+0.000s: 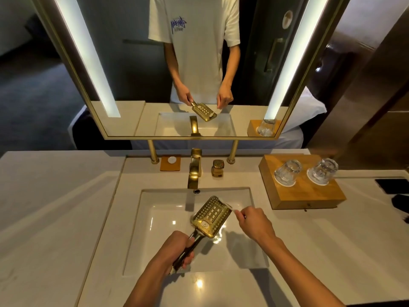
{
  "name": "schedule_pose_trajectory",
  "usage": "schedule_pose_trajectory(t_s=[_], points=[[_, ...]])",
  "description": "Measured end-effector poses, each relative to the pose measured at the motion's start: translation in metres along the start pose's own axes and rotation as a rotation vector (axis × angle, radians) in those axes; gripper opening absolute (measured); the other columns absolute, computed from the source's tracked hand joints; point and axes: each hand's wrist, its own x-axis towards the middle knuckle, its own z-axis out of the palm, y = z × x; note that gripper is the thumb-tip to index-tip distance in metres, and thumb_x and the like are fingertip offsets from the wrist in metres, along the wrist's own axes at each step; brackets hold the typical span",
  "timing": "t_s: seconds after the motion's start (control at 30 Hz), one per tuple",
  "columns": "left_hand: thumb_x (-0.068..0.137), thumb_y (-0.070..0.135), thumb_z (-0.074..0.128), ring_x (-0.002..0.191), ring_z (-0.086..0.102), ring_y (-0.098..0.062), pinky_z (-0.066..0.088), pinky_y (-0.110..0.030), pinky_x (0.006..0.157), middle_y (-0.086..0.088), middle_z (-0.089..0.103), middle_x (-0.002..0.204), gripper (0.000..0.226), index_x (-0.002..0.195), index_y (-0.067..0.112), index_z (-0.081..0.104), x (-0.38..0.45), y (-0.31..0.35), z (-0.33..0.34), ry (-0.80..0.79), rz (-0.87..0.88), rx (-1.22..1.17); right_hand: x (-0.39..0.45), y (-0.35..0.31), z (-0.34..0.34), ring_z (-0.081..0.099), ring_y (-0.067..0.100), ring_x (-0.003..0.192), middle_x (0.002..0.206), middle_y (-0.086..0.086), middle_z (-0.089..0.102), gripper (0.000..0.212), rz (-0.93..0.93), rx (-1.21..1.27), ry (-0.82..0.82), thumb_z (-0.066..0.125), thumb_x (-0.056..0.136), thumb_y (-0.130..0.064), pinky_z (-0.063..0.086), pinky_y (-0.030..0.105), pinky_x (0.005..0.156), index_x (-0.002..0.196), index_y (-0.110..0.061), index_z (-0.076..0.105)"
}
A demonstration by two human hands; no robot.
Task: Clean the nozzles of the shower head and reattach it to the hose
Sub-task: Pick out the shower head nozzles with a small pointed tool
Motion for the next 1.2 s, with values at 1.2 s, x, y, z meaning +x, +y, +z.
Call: schedule_pose_trajectory(t_s=[1.2], points=[[0.099,0.013,0.047,0.039,0.049,-0.021,0.039,-0.023,0.04,-0.014,0.06,0.057,0.028,0.083,-0.004,0.063,0.019,-0.004,0.056,0.259,-0.034,-0.107,0.017,-0.066,0.026,0.063,0.026,0.079,0.101,0.014,0.068,0.026,0.197,0.135,-0.045,0.044,0.095,-0.018,0.041,0.026,0.062,0.101,-0.005,0.066]])
